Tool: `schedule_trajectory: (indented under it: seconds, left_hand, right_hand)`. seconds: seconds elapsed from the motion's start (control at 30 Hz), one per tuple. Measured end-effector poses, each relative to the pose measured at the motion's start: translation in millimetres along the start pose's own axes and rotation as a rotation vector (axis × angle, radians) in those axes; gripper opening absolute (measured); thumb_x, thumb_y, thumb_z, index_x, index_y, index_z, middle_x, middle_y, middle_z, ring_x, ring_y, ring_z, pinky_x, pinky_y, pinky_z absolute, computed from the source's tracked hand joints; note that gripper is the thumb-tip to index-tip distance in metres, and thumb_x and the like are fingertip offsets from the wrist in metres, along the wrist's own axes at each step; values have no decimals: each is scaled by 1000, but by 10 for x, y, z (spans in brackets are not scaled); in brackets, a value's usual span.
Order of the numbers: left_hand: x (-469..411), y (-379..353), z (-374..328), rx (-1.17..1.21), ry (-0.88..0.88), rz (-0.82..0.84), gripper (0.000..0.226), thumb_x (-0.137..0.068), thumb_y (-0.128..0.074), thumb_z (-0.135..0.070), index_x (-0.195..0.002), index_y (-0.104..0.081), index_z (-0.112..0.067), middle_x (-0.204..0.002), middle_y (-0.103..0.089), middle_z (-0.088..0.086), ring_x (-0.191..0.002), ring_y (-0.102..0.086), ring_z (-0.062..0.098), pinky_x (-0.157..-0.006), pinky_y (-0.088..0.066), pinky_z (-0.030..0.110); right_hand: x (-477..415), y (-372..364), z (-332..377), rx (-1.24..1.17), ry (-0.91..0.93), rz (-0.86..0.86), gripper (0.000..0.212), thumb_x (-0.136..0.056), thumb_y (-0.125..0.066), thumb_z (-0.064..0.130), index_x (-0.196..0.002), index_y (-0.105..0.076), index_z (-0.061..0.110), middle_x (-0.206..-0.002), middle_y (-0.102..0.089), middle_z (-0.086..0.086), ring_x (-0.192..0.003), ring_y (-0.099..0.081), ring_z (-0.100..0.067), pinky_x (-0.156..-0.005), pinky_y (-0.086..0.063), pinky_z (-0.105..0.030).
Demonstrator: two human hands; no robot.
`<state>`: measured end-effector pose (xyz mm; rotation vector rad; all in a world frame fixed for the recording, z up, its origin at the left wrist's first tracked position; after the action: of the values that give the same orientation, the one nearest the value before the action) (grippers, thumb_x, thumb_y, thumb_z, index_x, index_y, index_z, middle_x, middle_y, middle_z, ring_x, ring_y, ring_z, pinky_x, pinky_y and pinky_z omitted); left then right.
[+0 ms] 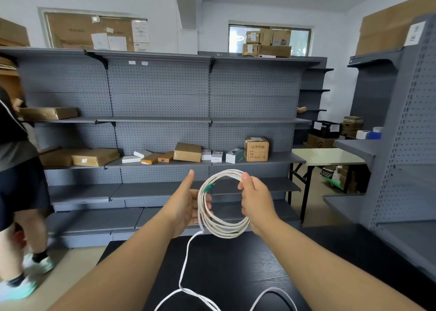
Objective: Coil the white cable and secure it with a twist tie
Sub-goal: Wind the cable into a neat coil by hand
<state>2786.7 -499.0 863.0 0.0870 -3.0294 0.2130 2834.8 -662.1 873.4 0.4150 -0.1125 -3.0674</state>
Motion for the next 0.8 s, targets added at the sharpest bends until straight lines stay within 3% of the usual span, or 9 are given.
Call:
schedule_trajectory:
  seconds: [0.13,0.4,0.5,0.57,0.7,0.8]
  left_hand:
    - [-26,-76,13,40,-74,-37,64,-84,-32,-71,-64,-53,-15,-58,-56,3,-53,-58,20,-62,-47,31]
    - [-60,-158,-178,-166,-492,-474,45,-94,-40,-49,-66,-41,-14,-46,-41,-6,-41,-41,13,-41,-37,18]
    - [-58,-121,-244,-305,-590,-599,44,-95,-40,-45,-65,-37,-13,-57,-39,0,-54,-36,16,-50,-34,23]
    - [-56,-88,-284,-406,-616,-643,44,-95,-40,-44,-63,-35,-15,-56,-38,-3,-53,-35,14,-47,-29,20]
    - [-80,-77,-344,-601,-609,-623,46,-95,-38,-47,-70,-46,-9,-56,-46,1,-56,-42,19,-51,-31,32]
    - [-85,-139,-395,-677,-640,-604,43,-95,-40,-46,-66,-43,-13,-55,-44,0,-56,-41,21,-50,-29,32]
  right_hand:
    - [5,-32,-60,-14,-2,-110,39,-96,-37,45,-68,-48,20,-59,-40,3,-55,-34,-16,-59,-31,-35]
    - [103,-159,-114,-32,19,-182,39,-97,-32,45,-71,-49,21,-58,-41,6,-58,-40,-17,-61,-38,-36]
    - [113,-187,-104,-157,-28,-100,39,-98,-34,43,-77,-53,16,-48,-40,7,-44,-41,-11,-52,-45,-32]
    - [94,-190,-77,-226,-80,-14,37,-97,-38,44,-82,-57,15,-50,-46,4,-39,-46,-10,-57,-49,-35]
    - [11,-137,29,-215,-76,132,25,-91,-51,45,-97,-57,22,-73,-62,0,-44,-56,-17,-54,-49,-35]
    - [-44,-89,113,-55,36,180,31,-84,-63,43,-108,-55,25,-87,-65,1,-49,-58,-13,-57,-52,-36]
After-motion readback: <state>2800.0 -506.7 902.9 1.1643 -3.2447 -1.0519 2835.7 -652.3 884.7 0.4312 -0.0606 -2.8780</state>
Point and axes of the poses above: each hand's wrist, its own x-axis away from the middle knuckle, its own y-axis out of the back of the hand, z = x × y, the point moved 4 cm from there along -x, towards the middle knuckle
